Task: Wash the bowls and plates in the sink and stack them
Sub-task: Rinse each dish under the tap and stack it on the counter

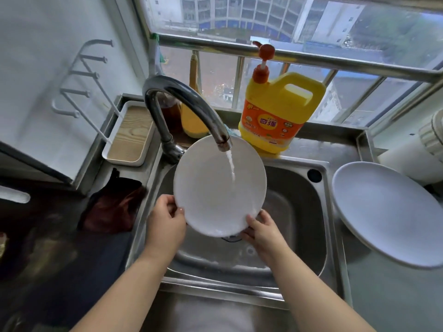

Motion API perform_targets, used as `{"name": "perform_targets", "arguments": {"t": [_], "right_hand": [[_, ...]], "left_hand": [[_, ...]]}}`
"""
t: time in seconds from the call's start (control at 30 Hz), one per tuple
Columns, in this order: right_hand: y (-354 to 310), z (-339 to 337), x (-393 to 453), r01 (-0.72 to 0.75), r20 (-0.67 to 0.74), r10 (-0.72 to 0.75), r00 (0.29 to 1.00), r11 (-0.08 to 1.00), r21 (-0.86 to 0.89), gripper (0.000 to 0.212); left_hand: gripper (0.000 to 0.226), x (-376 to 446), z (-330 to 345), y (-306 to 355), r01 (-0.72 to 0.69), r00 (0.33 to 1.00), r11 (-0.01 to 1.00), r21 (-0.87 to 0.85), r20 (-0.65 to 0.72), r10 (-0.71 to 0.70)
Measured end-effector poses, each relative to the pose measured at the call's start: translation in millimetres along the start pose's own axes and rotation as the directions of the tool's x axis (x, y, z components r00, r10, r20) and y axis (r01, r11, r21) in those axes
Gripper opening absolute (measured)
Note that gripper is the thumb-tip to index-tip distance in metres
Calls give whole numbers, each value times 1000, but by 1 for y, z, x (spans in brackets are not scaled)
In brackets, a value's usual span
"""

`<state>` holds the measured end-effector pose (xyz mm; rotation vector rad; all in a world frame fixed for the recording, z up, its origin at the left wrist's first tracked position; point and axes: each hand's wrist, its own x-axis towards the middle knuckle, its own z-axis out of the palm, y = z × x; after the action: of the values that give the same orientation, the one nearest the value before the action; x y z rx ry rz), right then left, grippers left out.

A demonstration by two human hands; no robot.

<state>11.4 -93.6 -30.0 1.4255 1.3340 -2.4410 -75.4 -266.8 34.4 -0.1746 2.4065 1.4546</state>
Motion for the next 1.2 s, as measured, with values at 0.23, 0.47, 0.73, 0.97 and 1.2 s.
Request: {"name": "perform_targets", "arguments": {"t": [0.23,0.47,0.73,0.97,1.2], "right_hand": [[10,16,-11,-117,107,127,986,989,-95,19],[-5,-8,-39,-51,71,73,995,961,-273,11],[-25,-44,-65,34,-99,-80,992,915,-402,14],[-34,-66,-82,149,-134,-263,955,822,-549,11],[-32,-70,-91,344,-87,-516,852,678,-650,13]], "left_hand": [[11,-19,-27,-4,-23,996,997,71,-84,29],[15,-26,-23,-21,96,995,995,34,-33,-95],[9,-34,8,-26,225,960,972,66,157,-232],[15,-29,39,-30,308,884,938,156,317,-343],[15,-20,56,-18,322,853,939,119,393,-342]]}}
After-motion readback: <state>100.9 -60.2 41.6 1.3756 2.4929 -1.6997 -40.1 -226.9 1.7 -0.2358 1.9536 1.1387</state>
